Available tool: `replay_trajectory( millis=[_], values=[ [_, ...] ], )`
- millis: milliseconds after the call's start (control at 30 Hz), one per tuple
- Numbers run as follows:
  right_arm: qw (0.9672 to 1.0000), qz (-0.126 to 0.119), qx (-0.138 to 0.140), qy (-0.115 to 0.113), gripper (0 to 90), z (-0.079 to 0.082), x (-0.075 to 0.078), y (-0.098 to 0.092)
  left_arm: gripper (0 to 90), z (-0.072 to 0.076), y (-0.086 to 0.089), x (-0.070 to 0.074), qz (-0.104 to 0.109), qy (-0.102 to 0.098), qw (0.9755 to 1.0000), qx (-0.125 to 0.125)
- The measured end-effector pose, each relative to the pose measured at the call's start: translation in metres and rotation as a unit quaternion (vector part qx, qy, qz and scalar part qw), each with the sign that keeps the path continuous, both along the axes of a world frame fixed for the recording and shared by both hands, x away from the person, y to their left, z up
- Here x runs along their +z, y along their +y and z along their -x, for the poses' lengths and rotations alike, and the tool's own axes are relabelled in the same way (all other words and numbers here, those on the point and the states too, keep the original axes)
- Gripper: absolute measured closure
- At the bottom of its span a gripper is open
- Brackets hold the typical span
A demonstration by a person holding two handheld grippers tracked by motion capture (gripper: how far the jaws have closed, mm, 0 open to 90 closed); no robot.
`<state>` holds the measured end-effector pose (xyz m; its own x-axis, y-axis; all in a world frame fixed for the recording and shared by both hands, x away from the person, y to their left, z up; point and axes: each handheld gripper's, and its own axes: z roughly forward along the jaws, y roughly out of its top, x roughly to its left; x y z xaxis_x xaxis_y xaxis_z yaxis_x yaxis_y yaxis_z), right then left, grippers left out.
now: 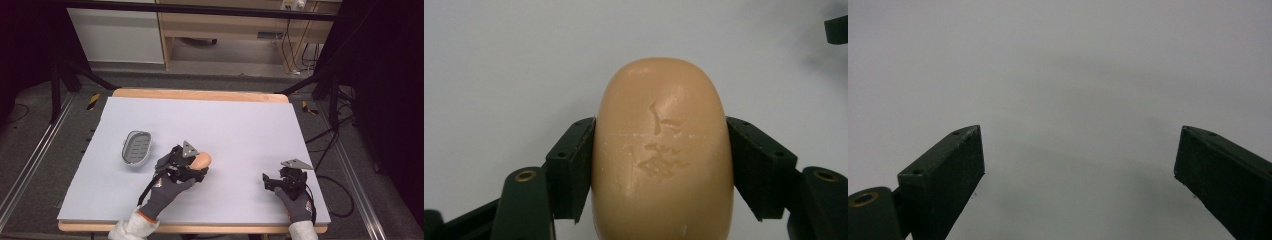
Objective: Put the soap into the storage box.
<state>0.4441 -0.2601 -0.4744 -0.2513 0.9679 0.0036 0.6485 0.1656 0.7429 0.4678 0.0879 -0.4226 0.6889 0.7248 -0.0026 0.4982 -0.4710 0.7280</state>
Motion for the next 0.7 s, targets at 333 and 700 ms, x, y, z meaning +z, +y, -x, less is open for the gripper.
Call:
replay_trajectory(
  millis=[333, 700],
  values=[
    [1.0, 0.001, 0.0, 0.0, 6.1, 0.0, 0.0, 0.0, 31.7, 0.006, 0.034, 0.001, 0.008, -0.005, 0.9996, 0.026],
    [1.0, 0.002, 0.0, 0.001, 6.1, 0.0, -0.001, 0.0, 31.7, 0.008, 0.069, 0.009, 0.026, -0.019, 0.998, 0.055]
  ],
)
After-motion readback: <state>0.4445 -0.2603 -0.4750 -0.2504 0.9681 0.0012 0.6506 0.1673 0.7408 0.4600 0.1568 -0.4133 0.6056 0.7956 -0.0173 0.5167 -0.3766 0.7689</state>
